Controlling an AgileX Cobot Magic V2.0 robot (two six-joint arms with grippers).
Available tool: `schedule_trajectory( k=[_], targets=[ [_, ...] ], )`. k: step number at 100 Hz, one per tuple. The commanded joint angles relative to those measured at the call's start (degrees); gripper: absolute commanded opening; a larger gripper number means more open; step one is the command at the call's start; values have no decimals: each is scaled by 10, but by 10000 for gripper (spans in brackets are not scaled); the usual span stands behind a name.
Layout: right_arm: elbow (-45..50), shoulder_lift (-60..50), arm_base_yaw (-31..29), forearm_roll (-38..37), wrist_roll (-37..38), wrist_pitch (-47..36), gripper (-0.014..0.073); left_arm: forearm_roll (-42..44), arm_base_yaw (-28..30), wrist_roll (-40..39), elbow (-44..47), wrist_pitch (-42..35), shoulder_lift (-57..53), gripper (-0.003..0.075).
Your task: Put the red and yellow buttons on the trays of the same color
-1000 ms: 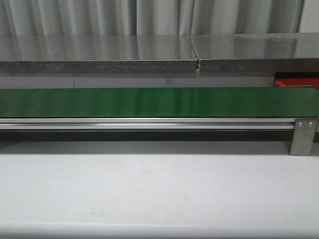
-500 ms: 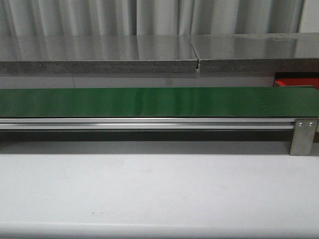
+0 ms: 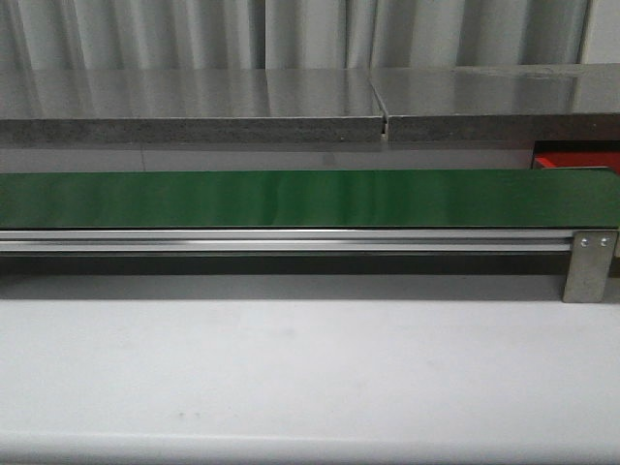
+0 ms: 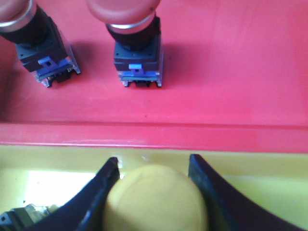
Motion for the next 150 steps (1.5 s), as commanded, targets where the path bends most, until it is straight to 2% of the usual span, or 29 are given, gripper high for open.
schedule_trajectory(
  k=[1,9,26,33,64,91,105,134,150],
  targets=[
    [-12,-22,-3,11,-7,5,97,-12,-3,-2,-15,-41,0,-20],
    [-12,-22,-3,11,-7,9,188,-12,-3,-2,-15,-41,0,-20],
    [-12,-24,-3,13,-7,15,526,-12,-3,-2,-15,-41,0,-20],
    [-12,-29,-3,16,-7,15,587,-12,-3,-2,-15,-41,0,-20],
    [-13,-77,-3,37,-7,16,593,-12,-3,-2,-15,-41,0,-20],
    [-13,-171,15,62,-7,35,593,-12,-3,-2,-15,-41,0,-20],
    [-12,-242,71,56,-7,-5,593,-12,-3,-2,-15,-41,0,-20],
    [57,-394,231,50,-7,-180,592,-12,-3,-2,-15,-41,0,-20],
    [132,-479,271,51,-7,-181,592,-12,-3,-2,-15,-41,0,-20]
  ],
)
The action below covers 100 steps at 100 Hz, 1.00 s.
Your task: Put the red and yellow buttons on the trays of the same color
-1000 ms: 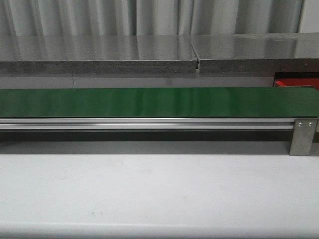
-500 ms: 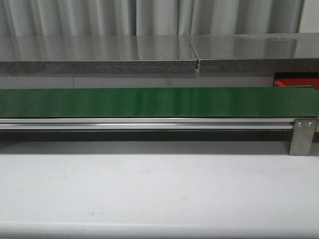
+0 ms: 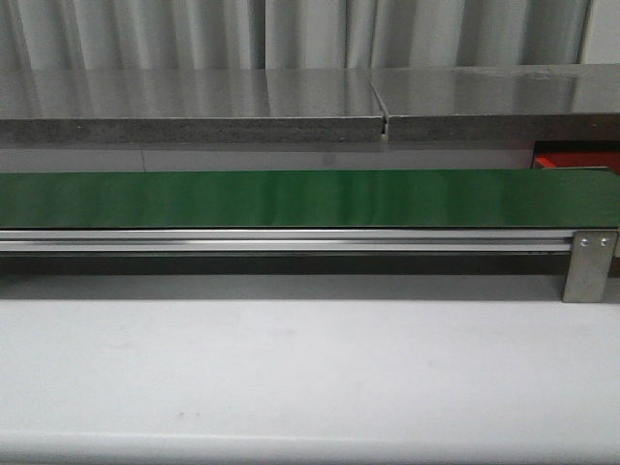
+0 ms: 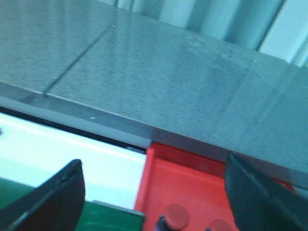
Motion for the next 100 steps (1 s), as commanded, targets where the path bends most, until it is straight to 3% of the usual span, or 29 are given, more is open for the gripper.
schedule_trajectory(
  k=[1,18,25,46,59,100],
  targets=[
    [23,-60,13,12,-7,-19,592,-12,-3,-2,-15,-41,0,-20],
    [122,-151,13,34,-7,-18,587,-12,-3,-2,-15,-41,0,-20],
    [161,-194,13,34,-7,-18,527,-12,-3,-2,-15,-41,0,-20],
    [225,-300,13,35,-7,-15,129,-12,-3,-2,-15,-41,0,-20],
    [241,-332,13,35,-7,-16,-74,-10,-3,-2,-15,-58,2,-20],
    [241,-334,13,36,-7,-14,-68,-10,-3,-2,-15,-63,2,-20]
  ],
)
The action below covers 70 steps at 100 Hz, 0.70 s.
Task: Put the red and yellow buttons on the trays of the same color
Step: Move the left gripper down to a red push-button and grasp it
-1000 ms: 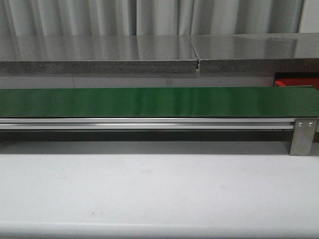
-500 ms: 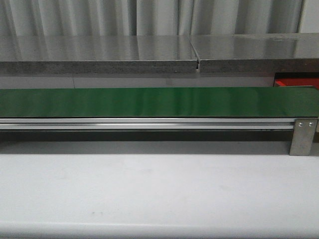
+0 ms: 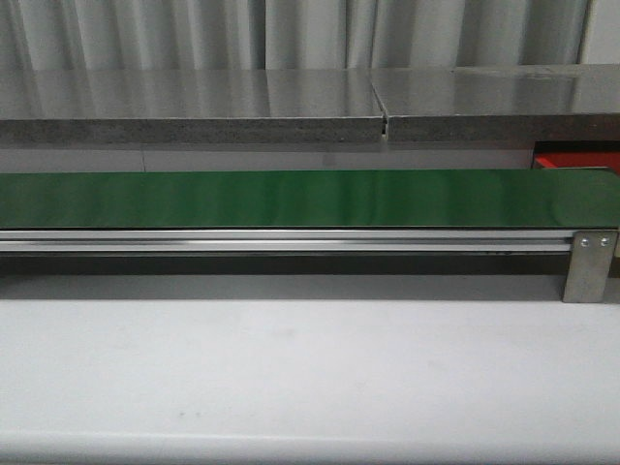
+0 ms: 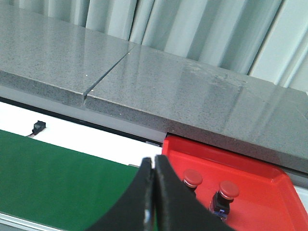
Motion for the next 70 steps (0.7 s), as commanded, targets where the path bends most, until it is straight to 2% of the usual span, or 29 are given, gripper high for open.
schedule_trajectory(
  k=[1,25,32,39,58,65,70],
  targets=[
    [-16,-1,0,10,-7,-7,-68,-10,-3,-2,-15,-47,2,-20],
    [-16,-1,0,10,-7,-7,-68,-10,-3,-2,-15,-51,2,-19],
    [-16,-1,0,10,-7,-7,-68,-11,-3,-2,-15,-50,3,6],
    [-16,-1,0,10,-7,-7,-68,-25,-3,-2,-15,-44,6,100],
    [-16,-1,0,10,-7,-7,-68,-34,-3,-2,-15,-18,21,522],
    [-16,-1,0,10,-7,-7,-68,-34,-3,-2,-15,-18,24,596],
    [-16,-1,0,10,-7,-7,-68,-34,-3,-2,-15,-21,24,606]
  ],
)
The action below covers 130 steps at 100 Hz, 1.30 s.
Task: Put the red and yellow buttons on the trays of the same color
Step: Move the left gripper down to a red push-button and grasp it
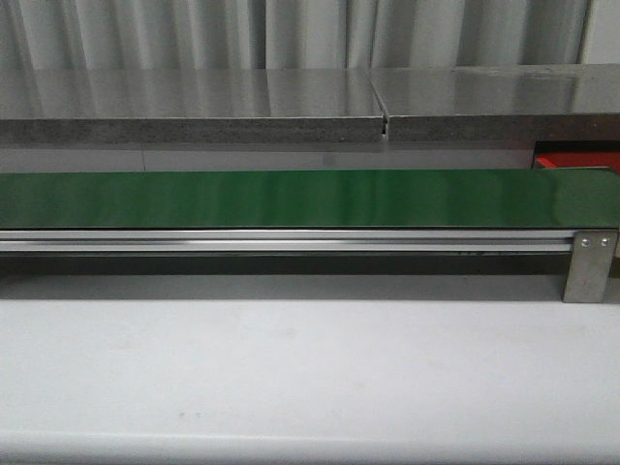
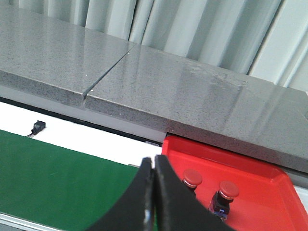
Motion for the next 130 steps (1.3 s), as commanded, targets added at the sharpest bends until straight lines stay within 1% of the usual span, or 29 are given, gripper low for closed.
schedule_trajectory(
  k=[1,8,16,29,56,77,95,102,130],
  targets=[
    [-16,-1,0,10,-6,-7,-68,-14,-3,-2,-15,-36,5,606],
    [-16,-1,0,10,-6,-7,-68,-14,-2,-2,-15,-43,5,606],
    [-16,-1,0,10,-6,-7,-68,-13,7,-21,-22,-49,13,606],
    [-16,-1,0,10,-6,-7,-68,-12,43,-45,-58,-49,60,606],
    [-16,-1,0,10,-6,-7,-68,-18,147,-109,-189,-35,243,606],
    [-16,-1,0,10,-6,-7,-68,-19,199,-110,-291,-32,392,606],
    [-16,-1,0,10,-6,-7,-68,-29,220,-110,-375,9,521,606],
    [-16,-1,0,10,-6,-7,-68,-29,222,-110,-403,13,563,606],
    [-16,-1,0,10,-6,-7,-68,-32,222,-117,-489,21,680,606]
  ],
)
